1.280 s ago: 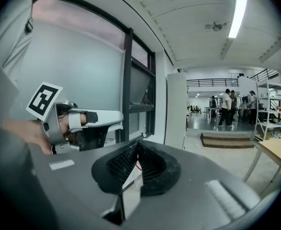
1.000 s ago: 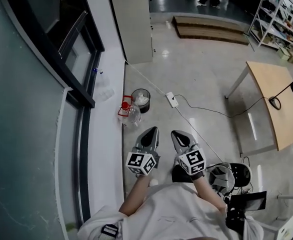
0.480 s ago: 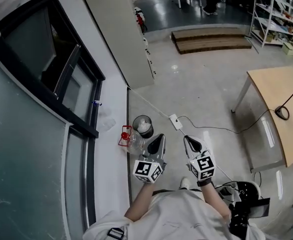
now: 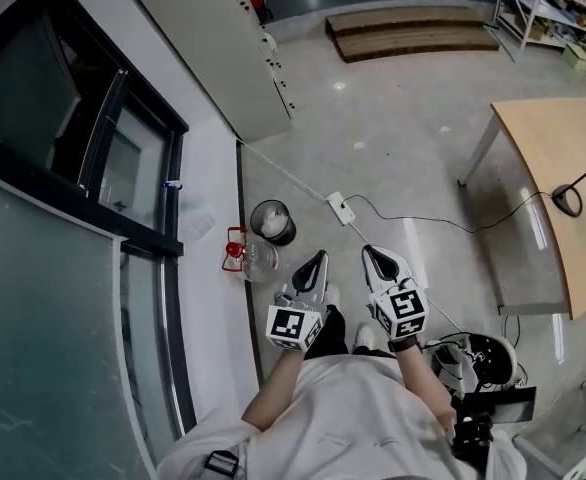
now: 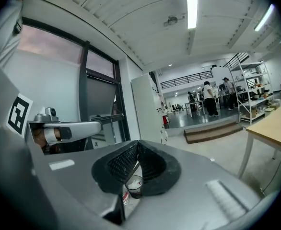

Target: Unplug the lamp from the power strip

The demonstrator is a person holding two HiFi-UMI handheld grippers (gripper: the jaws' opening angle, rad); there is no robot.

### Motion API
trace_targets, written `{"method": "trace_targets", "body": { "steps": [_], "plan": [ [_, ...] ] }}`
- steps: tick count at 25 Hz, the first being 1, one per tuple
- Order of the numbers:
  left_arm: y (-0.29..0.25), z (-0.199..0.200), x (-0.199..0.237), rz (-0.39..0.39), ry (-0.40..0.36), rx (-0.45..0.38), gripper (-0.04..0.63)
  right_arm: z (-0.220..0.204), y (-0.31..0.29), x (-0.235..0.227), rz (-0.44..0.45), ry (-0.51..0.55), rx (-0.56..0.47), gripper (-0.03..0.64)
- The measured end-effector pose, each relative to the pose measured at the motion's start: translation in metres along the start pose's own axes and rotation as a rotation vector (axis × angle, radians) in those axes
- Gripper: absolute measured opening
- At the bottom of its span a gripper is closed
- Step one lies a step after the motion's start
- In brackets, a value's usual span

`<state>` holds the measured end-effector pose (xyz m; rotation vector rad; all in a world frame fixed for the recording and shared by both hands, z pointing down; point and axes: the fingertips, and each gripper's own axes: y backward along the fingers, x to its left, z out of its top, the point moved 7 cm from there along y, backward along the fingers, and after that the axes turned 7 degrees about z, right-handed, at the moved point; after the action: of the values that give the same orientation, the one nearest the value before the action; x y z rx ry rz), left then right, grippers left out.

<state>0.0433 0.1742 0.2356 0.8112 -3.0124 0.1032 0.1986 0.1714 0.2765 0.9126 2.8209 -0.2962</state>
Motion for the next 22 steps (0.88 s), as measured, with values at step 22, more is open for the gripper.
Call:
{"method": "trace_targets", "body": {
  "steps": [22],
  "plan": [
    [-0.155, 0.016, 0.192, 0.105, 0.049, -0.052, 0.000, 0.073, -0.262, -0.057, 0.178, 0.141, 0.027, 0.009]
  ]
}}
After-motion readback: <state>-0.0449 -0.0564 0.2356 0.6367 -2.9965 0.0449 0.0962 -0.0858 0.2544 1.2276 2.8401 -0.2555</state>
